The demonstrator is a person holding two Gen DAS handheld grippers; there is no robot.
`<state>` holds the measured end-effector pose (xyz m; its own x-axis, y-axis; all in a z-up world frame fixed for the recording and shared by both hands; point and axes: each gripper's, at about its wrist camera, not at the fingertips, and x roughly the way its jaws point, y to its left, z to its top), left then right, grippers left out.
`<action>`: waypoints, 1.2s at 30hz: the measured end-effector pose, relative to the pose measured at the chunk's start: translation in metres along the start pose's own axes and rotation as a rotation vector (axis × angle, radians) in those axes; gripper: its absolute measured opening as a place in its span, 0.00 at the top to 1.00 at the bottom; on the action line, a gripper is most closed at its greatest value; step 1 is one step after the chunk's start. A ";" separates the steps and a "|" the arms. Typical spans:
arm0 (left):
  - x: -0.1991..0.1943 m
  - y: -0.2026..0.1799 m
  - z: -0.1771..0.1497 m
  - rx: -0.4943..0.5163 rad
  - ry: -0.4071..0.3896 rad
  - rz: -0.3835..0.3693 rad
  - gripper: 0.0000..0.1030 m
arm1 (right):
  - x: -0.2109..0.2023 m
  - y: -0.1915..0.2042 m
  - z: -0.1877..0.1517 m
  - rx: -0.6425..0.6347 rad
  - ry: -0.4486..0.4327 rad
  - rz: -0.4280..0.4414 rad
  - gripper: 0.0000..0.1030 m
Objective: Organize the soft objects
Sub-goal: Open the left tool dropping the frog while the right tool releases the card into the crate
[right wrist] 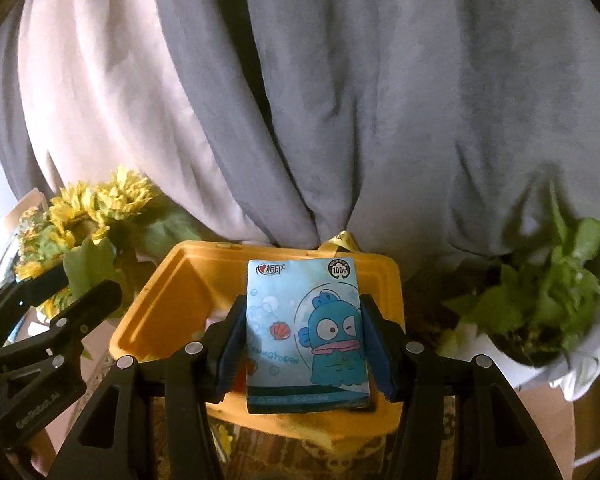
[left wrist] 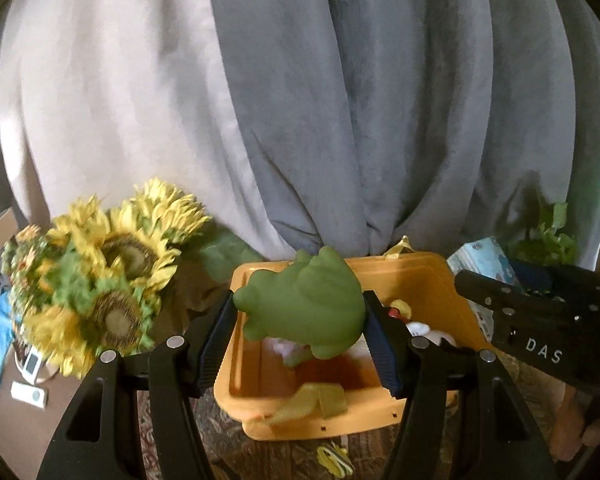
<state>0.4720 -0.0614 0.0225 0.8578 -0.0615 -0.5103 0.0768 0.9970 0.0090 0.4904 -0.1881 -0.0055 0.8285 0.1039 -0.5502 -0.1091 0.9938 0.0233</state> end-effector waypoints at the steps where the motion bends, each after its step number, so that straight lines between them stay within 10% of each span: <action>1: 0.005 0.000 0.002 0.006 0.008 0.000 0.40 | 0.007 -0.001 0.003 -0.005 0.015 0.005 0.47; 21: 0.120 -0.004 0.017 0.076 0.262 -0.071 0.34 | 0.104 -0.023 0.022 0.010 0.213 0.019 0.47; 36: 0.102 0.006 0.024 0.040 0.293 0.095 0.09 | 0.105 -0.011 0.025 0.007 0.247 0.082 0.47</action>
<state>0.5723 -0.0625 -0.0086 0.6796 0.0534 -0.7316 0.0283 0.9947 0.0988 0.5928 -0.1870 -0.0425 0.6580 0.1720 -0.7331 -0.1664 0.9827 0.0813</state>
